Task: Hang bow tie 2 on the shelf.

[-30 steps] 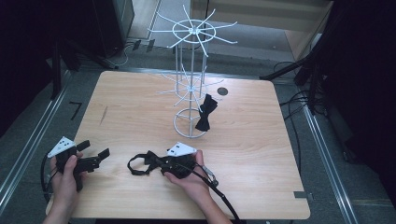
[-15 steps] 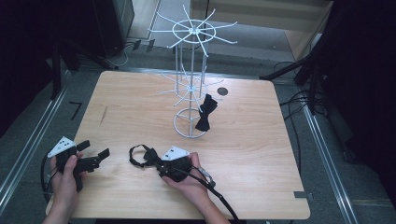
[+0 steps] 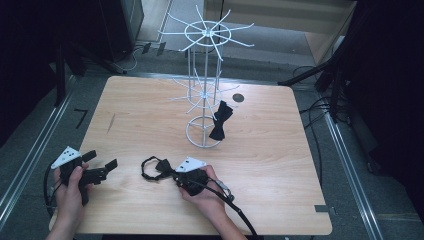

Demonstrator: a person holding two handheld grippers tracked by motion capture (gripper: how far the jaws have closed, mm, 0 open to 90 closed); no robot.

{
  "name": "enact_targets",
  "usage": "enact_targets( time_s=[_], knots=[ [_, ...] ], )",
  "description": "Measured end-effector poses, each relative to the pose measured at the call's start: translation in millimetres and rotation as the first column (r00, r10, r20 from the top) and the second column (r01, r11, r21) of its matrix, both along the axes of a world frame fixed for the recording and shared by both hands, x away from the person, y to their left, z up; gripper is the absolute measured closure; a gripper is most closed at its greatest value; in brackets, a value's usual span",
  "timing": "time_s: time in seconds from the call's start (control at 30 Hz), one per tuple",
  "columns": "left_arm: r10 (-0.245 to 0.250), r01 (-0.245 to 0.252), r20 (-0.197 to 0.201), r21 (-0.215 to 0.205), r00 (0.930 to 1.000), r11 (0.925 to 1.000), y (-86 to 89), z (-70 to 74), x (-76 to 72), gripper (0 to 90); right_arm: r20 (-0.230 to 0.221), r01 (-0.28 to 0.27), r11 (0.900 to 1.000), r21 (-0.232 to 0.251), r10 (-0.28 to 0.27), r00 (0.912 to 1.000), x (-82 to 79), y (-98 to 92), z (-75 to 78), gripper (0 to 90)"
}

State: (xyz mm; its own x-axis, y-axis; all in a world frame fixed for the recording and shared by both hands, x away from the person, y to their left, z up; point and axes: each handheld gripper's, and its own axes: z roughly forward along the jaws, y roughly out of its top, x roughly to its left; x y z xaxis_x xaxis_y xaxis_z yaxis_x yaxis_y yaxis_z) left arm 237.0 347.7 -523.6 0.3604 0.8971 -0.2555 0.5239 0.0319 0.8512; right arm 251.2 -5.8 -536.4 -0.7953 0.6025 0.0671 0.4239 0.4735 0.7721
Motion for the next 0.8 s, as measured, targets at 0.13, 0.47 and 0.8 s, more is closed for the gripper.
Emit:
enact_targets(
  time_s=[0.13,0.47,0.8],
  knots=[
    [-0.001,0.001,-0.001,0.001,1.0,1.0,0.1,0.0,0.1,0.0,0.02,0.006,1.0,-0.011,-0.006,0.9998,-2.3,-5.3,1.0,82.5],
    [0.002,-0.002,0.001,0.003,1.0,1.0,-0.4,-0.1,0.0,0.0,0.058,0.036,0.999,0.015,-0.037,0.9976,-6.6,-28.5,10.5,82.5],
    [0.003,-0.003,0.003,0.008,1.0,1.0,-0.6,0.0,-0.2,0.0,0.066,0.087,0.994,0.068,-0.092,0.9936,-6.8,-55.7,18.6,82.4]
  ],
)
